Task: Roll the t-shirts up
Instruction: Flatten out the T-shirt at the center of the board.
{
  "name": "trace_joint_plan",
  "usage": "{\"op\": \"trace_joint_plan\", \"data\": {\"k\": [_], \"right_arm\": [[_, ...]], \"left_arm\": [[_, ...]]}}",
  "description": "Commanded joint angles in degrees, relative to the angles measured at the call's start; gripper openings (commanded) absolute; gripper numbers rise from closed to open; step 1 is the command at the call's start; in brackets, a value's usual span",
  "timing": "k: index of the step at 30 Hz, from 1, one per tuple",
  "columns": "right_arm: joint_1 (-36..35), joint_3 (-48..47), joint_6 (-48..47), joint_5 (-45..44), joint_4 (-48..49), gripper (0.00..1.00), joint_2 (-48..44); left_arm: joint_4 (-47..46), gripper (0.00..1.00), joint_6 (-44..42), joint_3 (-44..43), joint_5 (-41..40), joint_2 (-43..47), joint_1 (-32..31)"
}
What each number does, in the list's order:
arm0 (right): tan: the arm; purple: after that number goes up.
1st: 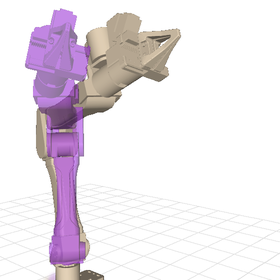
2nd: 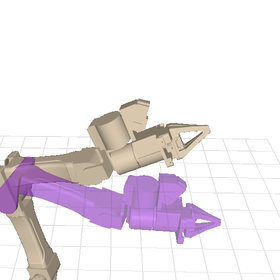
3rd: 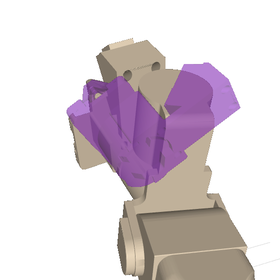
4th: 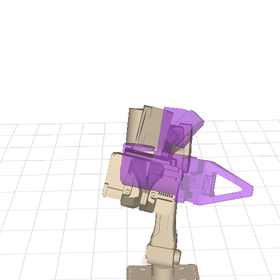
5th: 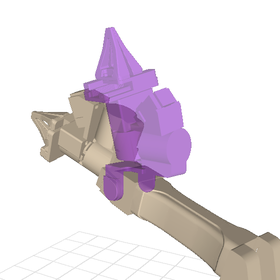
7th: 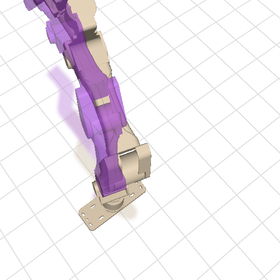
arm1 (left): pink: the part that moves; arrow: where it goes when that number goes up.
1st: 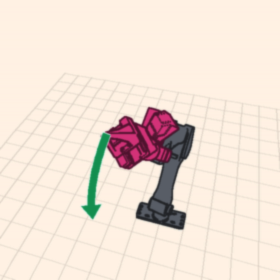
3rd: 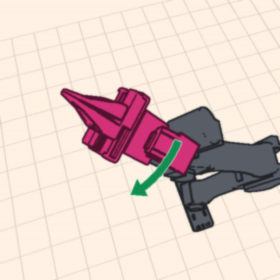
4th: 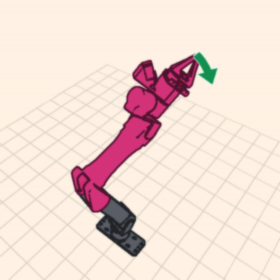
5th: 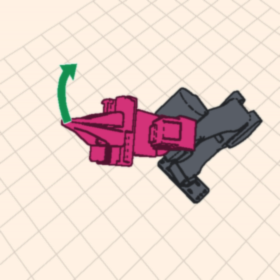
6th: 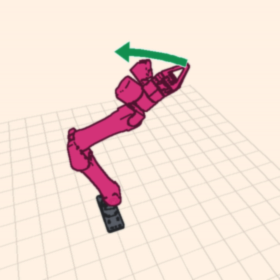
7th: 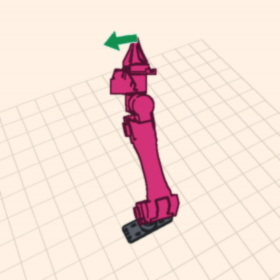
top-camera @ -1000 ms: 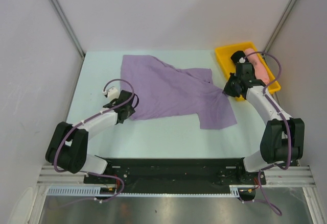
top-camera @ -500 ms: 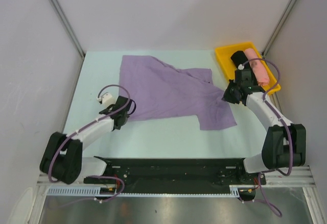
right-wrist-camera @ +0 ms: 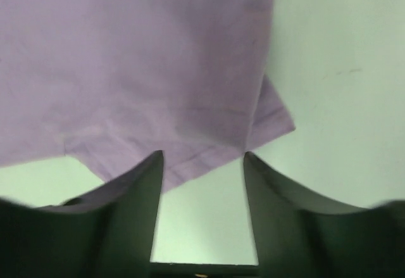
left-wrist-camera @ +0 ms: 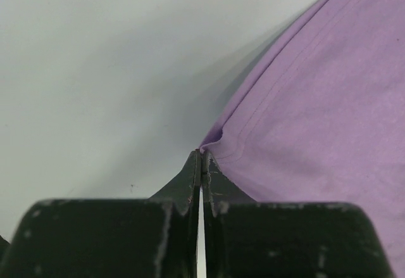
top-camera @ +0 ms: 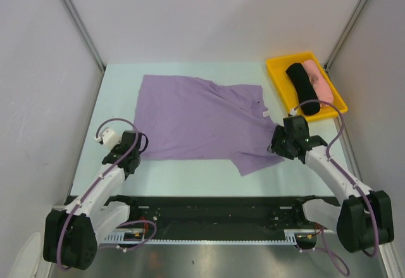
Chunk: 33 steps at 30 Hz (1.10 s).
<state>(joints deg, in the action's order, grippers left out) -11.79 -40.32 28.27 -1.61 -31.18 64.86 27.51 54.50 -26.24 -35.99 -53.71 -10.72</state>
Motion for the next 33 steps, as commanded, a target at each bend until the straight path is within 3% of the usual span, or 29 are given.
{"op": "trace_joint_plan", "data": {"k": [1, 4, 7, 14, 20, 21, 23, 24, 30, 33], "right_arm": [[-3.67, 4.8, 5.21, -4.98, 0.33, 0.63, -6.32], [-4.91, 6.38, 8.2, -8.22, 1.38, 0.71, -8.08], [-4.65, 7.53, 10.39, -12.17, 3.22, 0.73, -9.14], [-2.01, 9.55, 12.6, -9.91, 13.15, 0.65, -6.16], [-2.18, 9.55, 14.26, -7.09, 19.66, 0.44, -0.18], [-2.01, 9.47, 14.27, -6.75, 20.19, 0.3, -0.26], [-1.83, 9.29, 14.01, -4.99, 20.63, 0.13, -1.66], [-1.57, 8.85, 14.09, -4.55, 19.76, 0.0, -2.97], [0.27, -1.68, 12.16, -4.63, 8.96, 0.0, -16.15], [0.98, -11.51, 10.23, -5.33, 3.6, 0.0, -21.87]], "left_arm": [[0.09, 0.0, -0.27, -1.09, -0.84, 0.54, 0.44], [-0.26, 0.0, -0.45, -1.27, 0.04, 0.71, 0.7], [-0.7, 0.0, -1.24, -1.71, 0.22, 0.72, 1.05], [-0.79, 0.0, -2.47, -3.29, 0.48, -0.43, 1.93], [-0.7, 0.0, -3.0, -4.43, 0.66, -0.43, 1.93], [-0.44, 0.0, -3.43, -4.78, 0.57, -0.34, 1.93], [0.61, 0.0, -5.1, -6.27, -0.04, 0.97, 1.93], [1.31, 0.0, -5.89, -6.98, -0.4, 1.94, 1.93], [6.06, 0.0, -18.52, -15.05, -1.72, 15.99, 1.93], [7.47, 0.0, -23.97, -20.75, 0.29, 23.1, 1.93]]}}
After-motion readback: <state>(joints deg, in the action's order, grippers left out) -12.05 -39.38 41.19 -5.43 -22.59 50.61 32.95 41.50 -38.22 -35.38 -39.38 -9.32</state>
